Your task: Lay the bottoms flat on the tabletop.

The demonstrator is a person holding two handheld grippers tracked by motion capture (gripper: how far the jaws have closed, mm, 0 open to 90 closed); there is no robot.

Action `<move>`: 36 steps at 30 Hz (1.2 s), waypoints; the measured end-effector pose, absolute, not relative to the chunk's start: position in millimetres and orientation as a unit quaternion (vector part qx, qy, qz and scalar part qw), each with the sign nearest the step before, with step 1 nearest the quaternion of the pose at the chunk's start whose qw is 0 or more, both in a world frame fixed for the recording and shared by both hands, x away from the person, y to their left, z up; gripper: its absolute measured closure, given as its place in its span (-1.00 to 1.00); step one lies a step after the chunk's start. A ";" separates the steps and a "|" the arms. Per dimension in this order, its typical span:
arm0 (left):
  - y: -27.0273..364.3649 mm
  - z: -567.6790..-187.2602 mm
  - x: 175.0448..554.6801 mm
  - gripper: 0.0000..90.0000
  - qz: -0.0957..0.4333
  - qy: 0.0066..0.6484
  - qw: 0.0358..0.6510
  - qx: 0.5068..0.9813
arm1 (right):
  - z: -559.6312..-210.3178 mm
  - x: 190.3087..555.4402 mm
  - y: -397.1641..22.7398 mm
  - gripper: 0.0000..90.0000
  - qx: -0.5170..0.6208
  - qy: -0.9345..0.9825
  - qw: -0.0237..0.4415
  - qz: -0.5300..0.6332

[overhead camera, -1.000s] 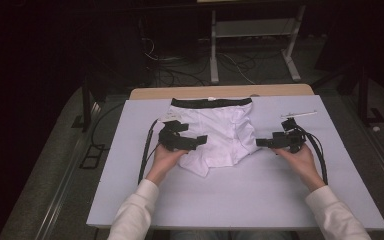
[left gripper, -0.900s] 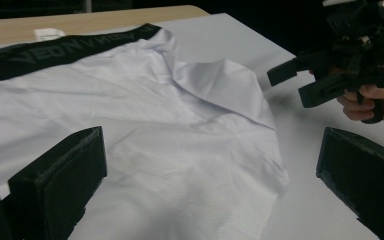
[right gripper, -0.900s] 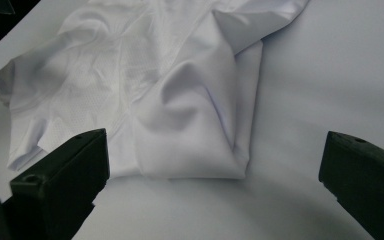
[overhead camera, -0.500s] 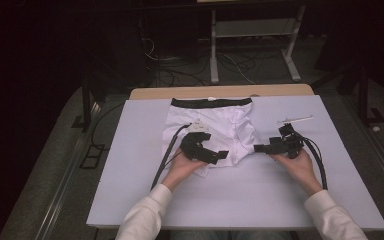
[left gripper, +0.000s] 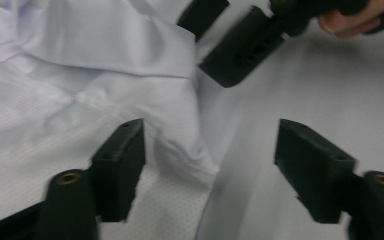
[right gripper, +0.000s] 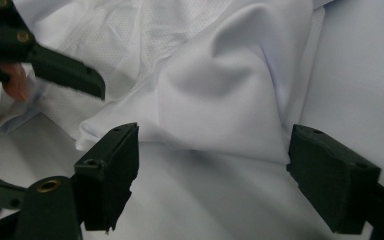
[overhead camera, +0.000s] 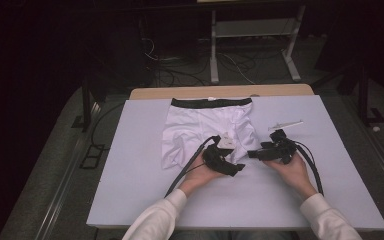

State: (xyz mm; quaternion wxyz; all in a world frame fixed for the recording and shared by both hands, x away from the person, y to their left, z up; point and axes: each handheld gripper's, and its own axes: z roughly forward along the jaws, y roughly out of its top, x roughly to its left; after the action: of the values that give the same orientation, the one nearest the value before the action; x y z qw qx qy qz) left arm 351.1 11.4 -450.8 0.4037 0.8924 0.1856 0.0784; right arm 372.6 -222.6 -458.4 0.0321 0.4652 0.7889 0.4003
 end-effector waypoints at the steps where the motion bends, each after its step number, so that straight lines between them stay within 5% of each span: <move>1: 8.6 -452.4 349.7 -0.21 0.086 0.181 0.397 0.896 | -459.0 373.1 -221.7 -0.51 0.466 0.789 0.033 0.399; 6: 1.4 -459.2 351.8 0.30 0.103 0.182 0.364 0.907 | -462.5 377.1 -215.7 -0.40 0.461 0.794 0.057 0.392; 10: 2.8 -458.4 355.7 0.73 0.112 0.190 0.360 0.906 | -461.6 382.6 -210.7 0.05 0.467 0.789 0.073 0.393; 12: 4.2 -457.0 357.7 0.82 0.109 0.191 0.358 0.907 | -460.0 385.6 -209.8 0.50 0.460 0.790 0.067 0.400; 14: 7.4 -452.9 360.2 0.86 0.110 0.194 0.358 0.907 | -457.2 388.1 -208.9 0.71 0.454 0.793 0.058 0.403; 26: 42.6 -410.3 391.3 0.89 0.131 0.244 0.401 0.873 | -406.6 405.4 -207.1 0.76 0.436 0.779 0.025 0.451; 36: 66.9 -424.5 429.4 0.89 0.139 0.305 0.379 0.862 | -403.6 461.3 -172.4 0.76 0.438 0.788 0.014 0.431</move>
State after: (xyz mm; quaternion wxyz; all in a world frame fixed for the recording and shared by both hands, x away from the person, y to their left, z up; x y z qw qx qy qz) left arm 429.4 66.9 -424.5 0.3789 0.8624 0.3054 0.1390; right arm 461.3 -172.4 -403.6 0.0139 0.4384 0.7884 0.4312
